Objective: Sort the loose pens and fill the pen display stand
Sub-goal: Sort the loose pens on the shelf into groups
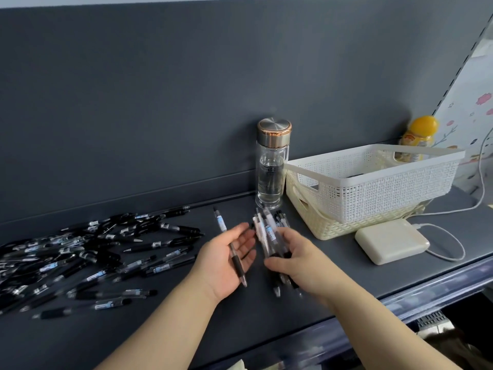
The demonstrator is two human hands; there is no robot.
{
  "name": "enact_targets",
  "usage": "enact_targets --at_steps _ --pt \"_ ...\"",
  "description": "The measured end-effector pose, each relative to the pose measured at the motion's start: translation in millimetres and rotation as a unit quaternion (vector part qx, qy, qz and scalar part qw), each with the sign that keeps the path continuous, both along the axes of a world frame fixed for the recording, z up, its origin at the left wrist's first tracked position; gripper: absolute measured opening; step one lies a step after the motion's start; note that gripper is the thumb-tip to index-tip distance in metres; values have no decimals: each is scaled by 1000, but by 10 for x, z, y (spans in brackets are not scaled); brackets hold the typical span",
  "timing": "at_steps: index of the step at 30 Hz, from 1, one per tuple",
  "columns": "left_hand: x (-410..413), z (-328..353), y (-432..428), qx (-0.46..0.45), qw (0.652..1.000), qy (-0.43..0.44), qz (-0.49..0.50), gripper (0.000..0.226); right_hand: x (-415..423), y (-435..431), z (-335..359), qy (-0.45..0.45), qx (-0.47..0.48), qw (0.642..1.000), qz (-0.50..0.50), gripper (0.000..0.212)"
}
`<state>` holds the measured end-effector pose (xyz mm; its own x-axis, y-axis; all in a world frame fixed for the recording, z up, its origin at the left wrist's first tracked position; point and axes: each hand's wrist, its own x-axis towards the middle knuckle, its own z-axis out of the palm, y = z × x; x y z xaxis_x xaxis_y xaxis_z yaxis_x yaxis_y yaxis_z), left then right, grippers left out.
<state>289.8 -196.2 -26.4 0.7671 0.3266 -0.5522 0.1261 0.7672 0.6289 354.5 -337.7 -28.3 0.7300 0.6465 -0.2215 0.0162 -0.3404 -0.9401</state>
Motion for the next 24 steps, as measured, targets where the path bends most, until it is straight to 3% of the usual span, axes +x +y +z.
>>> enact_targets --at_steps 4,10,15,19,22,24 --pt "15 -31 -145 115 988 99 -9 19 202 -69 72 -177 -136 974 -36 51" --pt "114 78 -371 171 981 84 -45 19 199 -25 44 -273 -215 937 -8 52" --pt "115 67 -427 204 971 80 -92 30 156 -141 -39 -319 -223 921 -28 39" --pt "181 85 -482 210 969 88 -98 35 129 -213 -117 -343 -258 902 -31 42" --pt "210 82 -520 234 960 79 -132 28 115 -236 -112 -352 -283 891 -54 41" --pt "209 65 -522 250 953 80 -154 41 118 -251 -104 -345 -301 886 -72 39"
